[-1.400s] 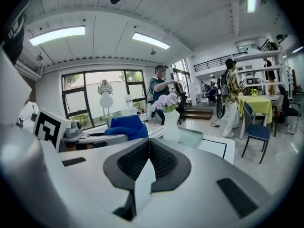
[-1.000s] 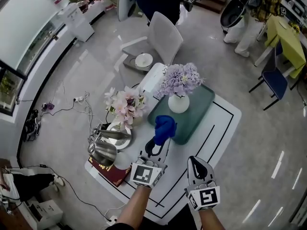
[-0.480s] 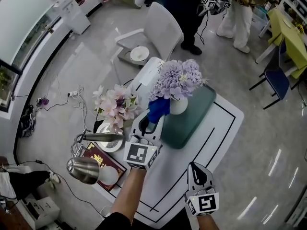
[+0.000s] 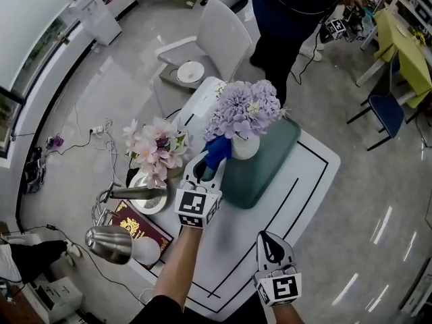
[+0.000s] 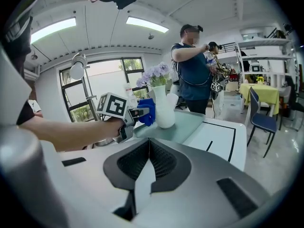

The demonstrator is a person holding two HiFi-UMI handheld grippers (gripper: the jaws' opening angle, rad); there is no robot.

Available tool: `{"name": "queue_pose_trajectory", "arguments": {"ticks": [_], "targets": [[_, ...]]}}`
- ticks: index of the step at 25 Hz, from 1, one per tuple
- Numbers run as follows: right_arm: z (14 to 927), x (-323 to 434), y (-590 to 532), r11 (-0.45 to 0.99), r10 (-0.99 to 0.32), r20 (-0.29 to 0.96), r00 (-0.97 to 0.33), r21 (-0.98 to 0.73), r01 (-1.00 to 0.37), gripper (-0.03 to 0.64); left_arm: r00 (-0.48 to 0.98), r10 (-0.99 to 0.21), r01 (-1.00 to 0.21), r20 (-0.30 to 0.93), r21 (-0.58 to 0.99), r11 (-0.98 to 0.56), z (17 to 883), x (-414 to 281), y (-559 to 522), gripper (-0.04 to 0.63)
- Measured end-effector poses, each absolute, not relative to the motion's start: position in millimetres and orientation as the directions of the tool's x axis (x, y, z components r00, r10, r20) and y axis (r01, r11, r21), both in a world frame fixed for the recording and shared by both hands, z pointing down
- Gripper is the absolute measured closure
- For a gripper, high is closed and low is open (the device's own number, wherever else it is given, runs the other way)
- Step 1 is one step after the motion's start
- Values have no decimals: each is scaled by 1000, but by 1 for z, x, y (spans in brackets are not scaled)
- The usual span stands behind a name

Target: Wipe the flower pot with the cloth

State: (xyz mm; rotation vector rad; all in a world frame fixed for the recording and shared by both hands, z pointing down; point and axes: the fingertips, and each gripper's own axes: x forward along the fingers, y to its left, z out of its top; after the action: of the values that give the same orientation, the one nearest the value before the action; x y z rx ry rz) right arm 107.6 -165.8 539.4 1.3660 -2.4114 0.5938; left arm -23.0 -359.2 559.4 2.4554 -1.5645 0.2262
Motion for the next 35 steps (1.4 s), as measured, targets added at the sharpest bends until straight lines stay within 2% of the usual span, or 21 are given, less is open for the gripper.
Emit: {"name": "queue_pose_trajectory", "arguments": {"ticks": [7, 14, 17, 35], "targets": [[540, 100, -162, 469, -734, 452, -508, -204, -859, 609, 424, -840, -905, 339, 120, -409, 591, -30, -348, 489], [539, 98, -158, 465, -736, 445, -510, -215, -859, 609, 486, -862, -873, 146, 133, -469, 508, -11, -317, 489], [538, 98, -158, 465, -740, 439, -509, -213, -859, 609, 523, -845, -850, 112, 145, -506, 495, 6, -318, 489], [541, 123, -158, 418, -763, 443, -471, -217, -882, 609, 564, -774, -826, 289, 204, -526, 586, 43, -317, 489]]}}
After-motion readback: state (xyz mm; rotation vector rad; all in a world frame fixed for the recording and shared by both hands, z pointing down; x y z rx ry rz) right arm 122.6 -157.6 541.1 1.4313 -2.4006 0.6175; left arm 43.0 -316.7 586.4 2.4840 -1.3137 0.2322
